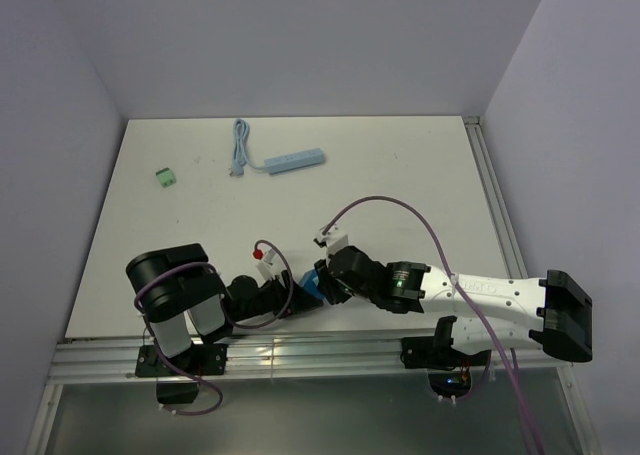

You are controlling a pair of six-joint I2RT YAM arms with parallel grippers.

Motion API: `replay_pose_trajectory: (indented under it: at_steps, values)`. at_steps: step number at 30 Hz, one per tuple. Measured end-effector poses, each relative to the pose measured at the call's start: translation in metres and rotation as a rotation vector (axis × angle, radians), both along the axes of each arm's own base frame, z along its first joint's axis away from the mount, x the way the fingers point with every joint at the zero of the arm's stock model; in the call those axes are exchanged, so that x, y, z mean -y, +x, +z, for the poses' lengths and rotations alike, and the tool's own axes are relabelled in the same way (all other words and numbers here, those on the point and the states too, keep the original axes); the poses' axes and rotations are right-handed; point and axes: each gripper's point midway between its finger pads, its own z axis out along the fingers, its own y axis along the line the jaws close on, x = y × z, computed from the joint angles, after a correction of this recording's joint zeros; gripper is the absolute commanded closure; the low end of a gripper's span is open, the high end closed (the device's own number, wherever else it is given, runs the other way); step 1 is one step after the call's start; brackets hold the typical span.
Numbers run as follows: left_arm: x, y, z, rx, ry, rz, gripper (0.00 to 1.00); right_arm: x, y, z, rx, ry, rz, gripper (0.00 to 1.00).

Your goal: Insert the plug

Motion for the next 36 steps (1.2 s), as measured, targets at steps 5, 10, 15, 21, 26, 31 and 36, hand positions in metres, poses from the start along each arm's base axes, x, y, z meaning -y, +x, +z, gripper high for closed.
replay_pose_trajectory:
  at_steps: [5,10,15,21,26,31,36]
  values:
    - [-0.003,-0.003,0.0,-0.016,-0.004,-0.043,1.0,-0.001,-0.003,0.0,0.008,-0.012,0.041,1.0]
    - [-0.008,-0.018,-0.006,-0.095,0.005,-0.126,1.0,0.002,-0.01,-0.009,-0.02,-0.05,0.079,1.0]
    - [-0.012,-0.024,-0.004,-0.127,-0.01,-0.179,1.0,0.004,-0.012,-0.012,-0.029,-0.071,0.089,1.0]
    - [-0.015,-0.025,-0.004,-0.142,-0.017,-0.202,1.0,0.005,-0.012,-0.004,-0.02,-0.035,0.062,1.0]
    - [-0.016,-0.027,-0.004,-0.141,-0.02,-0.221,1.0,0.005,-0.01,0.019,-0.001,0.06,0.021,1.0]
    - [-0.017,-0.033,-0.003,-0.152,-0.026,-0.255,1.0,0.005,-0.01,0.025,-0.012,0.094,-0.01,1.0]
    - [-0.017,-0.041,-0.001,-0.173,-0.032,-0.3,1.0,0.004,-0.013,0.025,-0.022,0.1,0.001,1.0]
